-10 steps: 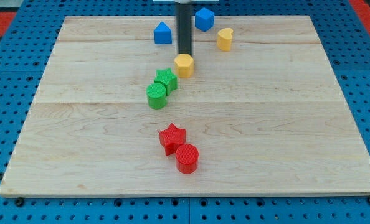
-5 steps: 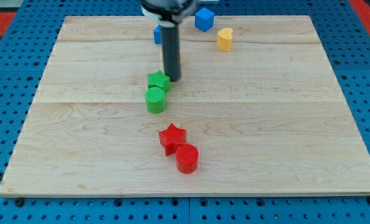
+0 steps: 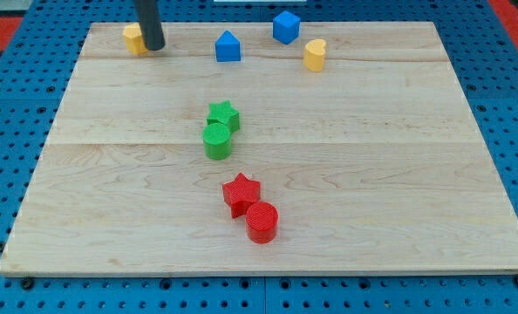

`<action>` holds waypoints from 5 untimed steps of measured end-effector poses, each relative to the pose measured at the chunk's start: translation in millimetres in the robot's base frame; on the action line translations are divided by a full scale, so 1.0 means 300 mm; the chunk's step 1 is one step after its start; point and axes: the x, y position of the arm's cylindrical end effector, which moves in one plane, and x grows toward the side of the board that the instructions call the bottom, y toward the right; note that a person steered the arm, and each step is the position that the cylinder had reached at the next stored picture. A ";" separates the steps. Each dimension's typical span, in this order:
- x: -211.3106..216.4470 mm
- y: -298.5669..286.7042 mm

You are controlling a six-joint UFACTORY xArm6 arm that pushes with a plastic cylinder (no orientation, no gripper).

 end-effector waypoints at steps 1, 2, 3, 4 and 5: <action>-0.031 -0.072; -0.156 -0.113; -0.073 0.053; 0.180 0.154; 0.118 0.336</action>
